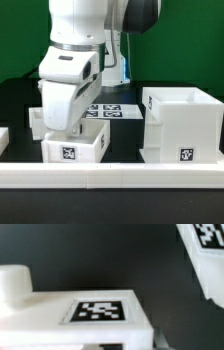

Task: Assemble drawer

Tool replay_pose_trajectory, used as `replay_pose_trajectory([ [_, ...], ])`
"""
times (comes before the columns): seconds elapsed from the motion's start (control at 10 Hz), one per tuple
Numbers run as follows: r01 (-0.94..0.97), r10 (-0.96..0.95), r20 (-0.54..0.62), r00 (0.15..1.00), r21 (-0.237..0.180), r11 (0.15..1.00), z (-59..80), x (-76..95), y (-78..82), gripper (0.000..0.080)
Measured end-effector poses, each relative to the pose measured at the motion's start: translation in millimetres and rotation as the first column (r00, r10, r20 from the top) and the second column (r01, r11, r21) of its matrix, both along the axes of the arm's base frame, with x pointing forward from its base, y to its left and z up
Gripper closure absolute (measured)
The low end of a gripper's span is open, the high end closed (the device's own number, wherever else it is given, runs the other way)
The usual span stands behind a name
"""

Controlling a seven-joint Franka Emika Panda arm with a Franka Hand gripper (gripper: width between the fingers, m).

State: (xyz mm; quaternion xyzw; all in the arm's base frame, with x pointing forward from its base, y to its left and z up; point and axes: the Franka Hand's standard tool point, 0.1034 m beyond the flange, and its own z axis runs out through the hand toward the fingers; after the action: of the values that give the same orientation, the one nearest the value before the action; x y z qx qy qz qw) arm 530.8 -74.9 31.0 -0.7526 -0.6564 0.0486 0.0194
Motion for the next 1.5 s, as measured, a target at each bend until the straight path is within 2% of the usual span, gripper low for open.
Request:
replay_pose_trajectory([
  [0.2, -0.131, 0.131, -0.008, 0.991, 0.003, 0.991, -0.9, -1.1, -4.4, 0.0757],
  [0.5, -0.138, 0.138, 0.025, 0.990, -0.009, 0.990, -2.7, 1.3, -6.6, 0.0757],
  [0.8, -0.173, 0.175, 0.064, 0.983, -0.023, 0.985, -8.3, -1.0, 1.1, 0.0757],
  [1.0, -0.261, 0.263, 0.047, 0.964, -0.040, 0.964, -14.2, -6.1, 13.8, 0.0757],
  [1.3, -0.251, 0.254, 0.068, 0.965, -0.046, 0.967, -14.9, -5.6, 9.6, 0.0757],
  [1.5, -0.228, 0.232, 0.095, 0.968, -0.045, 0.973, -15.5, -2.6, 18.4, 0.0757],
])
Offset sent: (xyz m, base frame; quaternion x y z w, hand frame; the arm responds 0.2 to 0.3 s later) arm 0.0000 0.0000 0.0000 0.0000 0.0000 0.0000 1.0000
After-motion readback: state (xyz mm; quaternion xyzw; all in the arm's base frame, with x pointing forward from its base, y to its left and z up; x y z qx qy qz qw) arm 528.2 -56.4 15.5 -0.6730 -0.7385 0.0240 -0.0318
